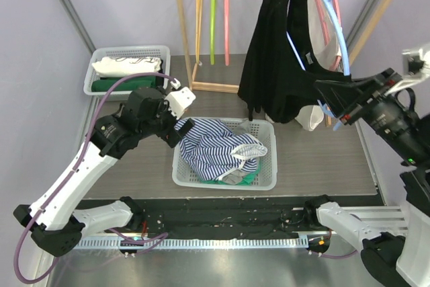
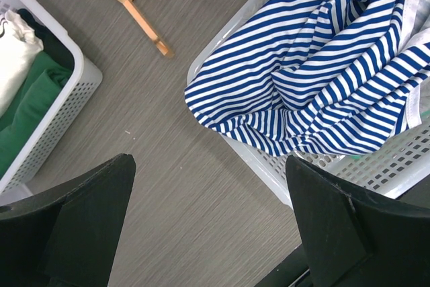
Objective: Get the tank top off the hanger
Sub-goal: Pick up the hanger from the clothesline.
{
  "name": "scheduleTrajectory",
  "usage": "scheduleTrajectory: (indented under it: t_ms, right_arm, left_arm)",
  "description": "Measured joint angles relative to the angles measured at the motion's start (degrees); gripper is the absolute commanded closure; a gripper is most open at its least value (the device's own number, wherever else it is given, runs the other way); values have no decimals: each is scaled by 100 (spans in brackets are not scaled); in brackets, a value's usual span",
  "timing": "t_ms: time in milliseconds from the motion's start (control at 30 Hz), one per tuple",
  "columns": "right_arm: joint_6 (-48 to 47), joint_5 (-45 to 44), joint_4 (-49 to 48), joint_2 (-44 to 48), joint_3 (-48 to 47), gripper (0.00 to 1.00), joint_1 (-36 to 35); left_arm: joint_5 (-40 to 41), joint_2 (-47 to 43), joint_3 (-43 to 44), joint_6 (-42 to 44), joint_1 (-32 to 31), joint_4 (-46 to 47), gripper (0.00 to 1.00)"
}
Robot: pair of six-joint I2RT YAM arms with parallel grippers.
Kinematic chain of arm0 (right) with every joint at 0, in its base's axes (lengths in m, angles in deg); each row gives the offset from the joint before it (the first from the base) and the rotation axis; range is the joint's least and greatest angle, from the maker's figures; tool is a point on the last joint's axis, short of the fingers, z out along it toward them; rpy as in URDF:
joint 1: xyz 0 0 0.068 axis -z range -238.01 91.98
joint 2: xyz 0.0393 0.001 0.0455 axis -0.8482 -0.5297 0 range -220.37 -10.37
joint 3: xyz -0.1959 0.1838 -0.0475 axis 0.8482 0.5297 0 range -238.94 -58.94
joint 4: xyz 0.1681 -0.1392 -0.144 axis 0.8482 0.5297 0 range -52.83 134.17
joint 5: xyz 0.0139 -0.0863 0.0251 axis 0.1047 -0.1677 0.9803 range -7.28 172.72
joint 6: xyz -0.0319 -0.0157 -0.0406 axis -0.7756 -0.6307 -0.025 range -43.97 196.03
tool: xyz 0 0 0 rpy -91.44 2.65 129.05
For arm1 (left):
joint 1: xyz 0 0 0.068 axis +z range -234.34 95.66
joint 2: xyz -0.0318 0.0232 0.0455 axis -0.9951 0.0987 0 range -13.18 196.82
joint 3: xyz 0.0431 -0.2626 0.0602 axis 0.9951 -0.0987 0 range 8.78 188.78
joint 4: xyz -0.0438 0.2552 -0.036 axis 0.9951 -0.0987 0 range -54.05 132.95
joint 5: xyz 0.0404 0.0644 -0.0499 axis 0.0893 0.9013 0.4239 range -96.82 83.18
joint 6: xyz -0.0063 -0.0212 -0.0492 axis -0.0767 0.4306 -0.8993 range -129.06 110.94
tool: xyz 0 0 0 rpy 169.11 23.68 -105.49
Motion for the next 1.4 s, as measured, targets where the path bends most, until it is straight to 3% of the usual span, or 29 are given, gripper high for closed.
scheduleTrajectory:
  t_ms: [467, 800, 1200, 1400]
  right_arm:
    - [195, 1635, -13, 361, -197, 99, 0]
    - [581, 2441, -826, 433, -525, 99, 0]
    - [627, 2629, -1215, 686, 116, 99, 0]
    - [409, 2494, -1008, 431, 302, 99, 0]
  left_arm:
    - [39, -116, -35, -4, 44, 9, 0]
    - [39, -247, -33, -4, 76, 37, 0]
    - [-376, -632, 4, 299, 151, -140, 0]
    - [-850, -1123, 785, 555, 151, -221, 0]
